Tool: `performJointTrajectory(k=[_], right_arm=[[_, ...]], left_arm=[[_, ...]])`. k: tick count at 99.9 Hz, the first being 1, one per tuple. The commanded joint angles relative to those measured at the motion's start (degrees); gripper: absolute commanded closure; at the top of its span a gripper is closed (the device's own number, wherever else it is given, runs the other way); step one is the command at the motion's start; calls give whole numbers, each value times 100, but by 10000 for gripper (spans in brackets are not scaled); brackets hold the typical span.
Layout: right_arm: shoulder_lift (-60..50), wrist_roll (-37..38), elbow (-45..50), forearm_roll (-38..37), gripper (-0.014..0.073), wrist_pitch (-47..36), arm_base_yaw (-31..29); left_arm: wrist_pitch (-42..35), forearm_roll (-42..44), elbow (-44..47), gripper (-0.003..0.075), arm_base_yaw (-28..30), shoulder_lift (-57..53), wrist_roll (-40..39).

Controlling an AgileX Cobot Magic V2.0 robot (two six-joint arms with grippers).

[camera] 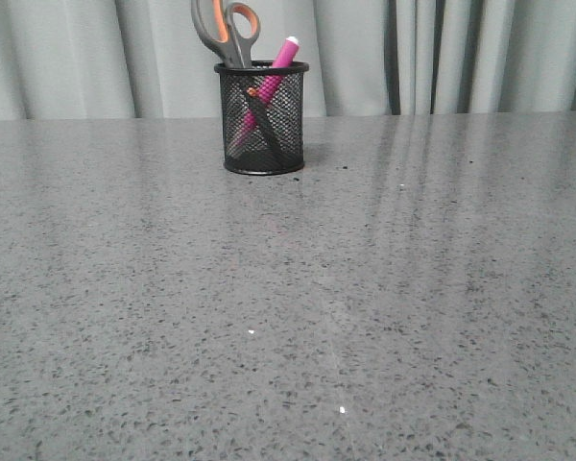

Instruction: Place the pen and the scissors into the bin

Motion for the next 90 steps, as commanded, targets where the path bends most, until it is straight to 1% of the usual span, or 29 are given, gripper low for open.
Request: performJointTrajectory(k=[1, 9, 19, 23, 35, 90], right_arm=[[-136, 81, -39, -232, 662, -143, -416], [-492, 81, 101, -296, 662, 64, -620], [-777, 81, 389, -307, 662, 47, -650], [-777, 81, 365, -371, 662, 406, -650], [-777, 81, 379, -702, 662, 318, -650], [-777, 81, 368, -701, 662, 269, -650]], left_arm=[[-462, -49, 247, 739, -32, -186, -56], [-462, -49, 247, 739, -32, -186, -56], [-462, -49, 247, 739, -32, -186, -56], [-462, -49, 247, 739, -32, -186, -56], [-462, -49, 247, 739, -32, -177, -56], [-462, -49, 247, 739, -32, -177, -56]])
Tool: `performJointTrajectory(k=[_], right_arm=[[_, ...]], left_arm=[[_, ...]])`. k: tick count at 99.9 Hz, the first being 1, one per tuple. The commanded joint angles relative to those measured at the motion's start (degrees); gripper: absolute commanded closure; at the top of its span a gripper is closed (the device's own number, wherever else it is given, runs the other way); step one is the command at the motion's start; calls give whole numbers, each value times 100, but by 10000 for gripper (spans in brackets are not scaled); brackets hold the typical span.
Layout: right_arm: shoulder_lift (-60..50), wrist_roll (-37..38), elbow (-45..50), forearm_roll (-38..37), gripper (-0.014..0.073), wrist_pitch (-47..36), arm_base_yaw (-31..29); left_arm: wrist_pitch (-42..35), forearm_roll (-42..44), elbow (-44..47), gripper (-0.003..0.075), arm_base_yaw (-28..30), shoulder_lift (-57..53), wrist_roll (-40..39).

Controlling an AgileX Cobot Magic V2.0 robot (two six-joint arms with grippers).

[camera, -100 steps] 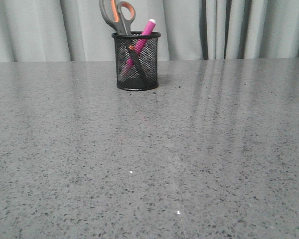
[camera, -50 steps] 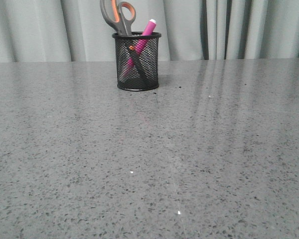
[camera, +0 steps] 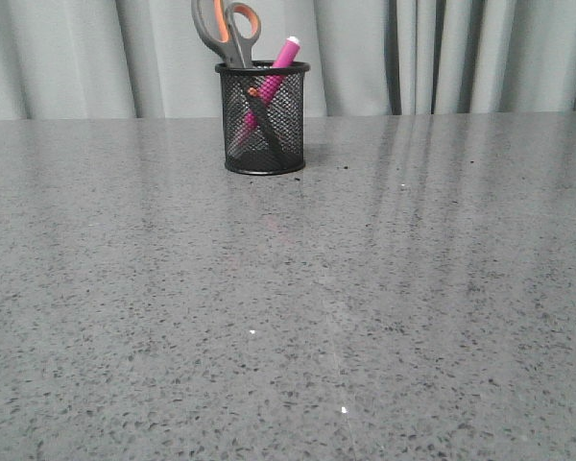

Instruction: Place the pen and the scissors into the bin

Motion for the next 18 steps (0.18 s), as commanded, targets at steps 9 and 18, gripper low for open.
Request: performJointTrajectory(k=[9, 18], right_arm=[[-113, -8, 80, -70, 662, -459, -43], [-113, -8, 80, -70, 662, -459, -43]], left_arm=[[-452, -49, 247, 739, -32, -177, -45], [-452, -49, 247, 739, -32, -177, -45]])
